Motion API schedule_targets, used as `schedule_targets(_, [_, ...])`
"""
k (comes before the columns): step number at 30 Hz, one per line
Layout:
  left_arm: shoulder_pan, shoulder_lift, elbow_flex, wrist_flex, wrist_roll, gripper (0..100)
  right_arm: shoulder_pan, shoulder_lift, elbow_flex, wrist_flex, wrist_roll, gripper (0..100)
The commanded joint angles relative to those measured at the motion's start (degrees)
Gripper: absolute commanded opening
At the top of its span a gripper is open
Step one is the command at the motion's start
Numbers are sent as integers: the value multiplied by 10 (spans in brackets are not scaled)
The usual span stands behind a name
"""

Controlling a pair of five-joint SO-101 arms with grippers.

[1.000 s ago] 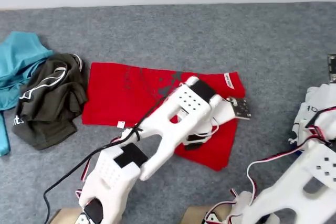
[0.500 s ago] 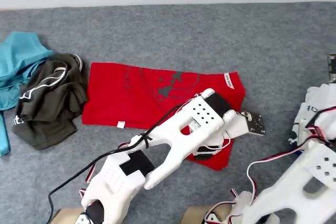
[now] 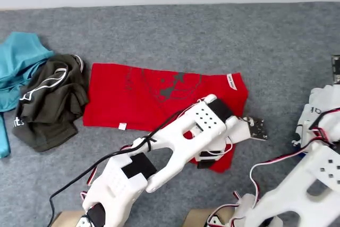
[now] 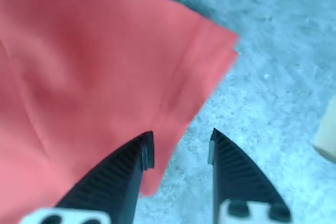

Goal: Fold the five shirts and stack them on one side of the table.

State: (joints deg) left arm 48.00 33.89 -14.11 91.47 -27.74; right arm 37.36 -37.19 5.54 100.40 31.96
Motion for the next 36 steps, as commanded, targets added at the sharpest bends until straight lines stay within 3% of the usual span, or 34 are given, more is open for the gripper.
schedule_targets(1, [4, -3, 9, -31, 4, 181, 4, -9, -27, 4, -3, 200])
schedule_targets(7, [-15, 22, 5, -56, 3, 181, 4, -9, -27, 4, -3, 200])
schedule_targets(17, [-18, 91, -83, 8, 4, 176, 4, -9, -27, 4, -3, 200])
schedule_targets(25, [-14, 111, -109, 26, 4, 6, 4, -9, -27, 4, -3, 200])
schedule_targets(36, [0, 71, -187, 89, 5, 6, 4, -9, -27, 4, -3, 199])
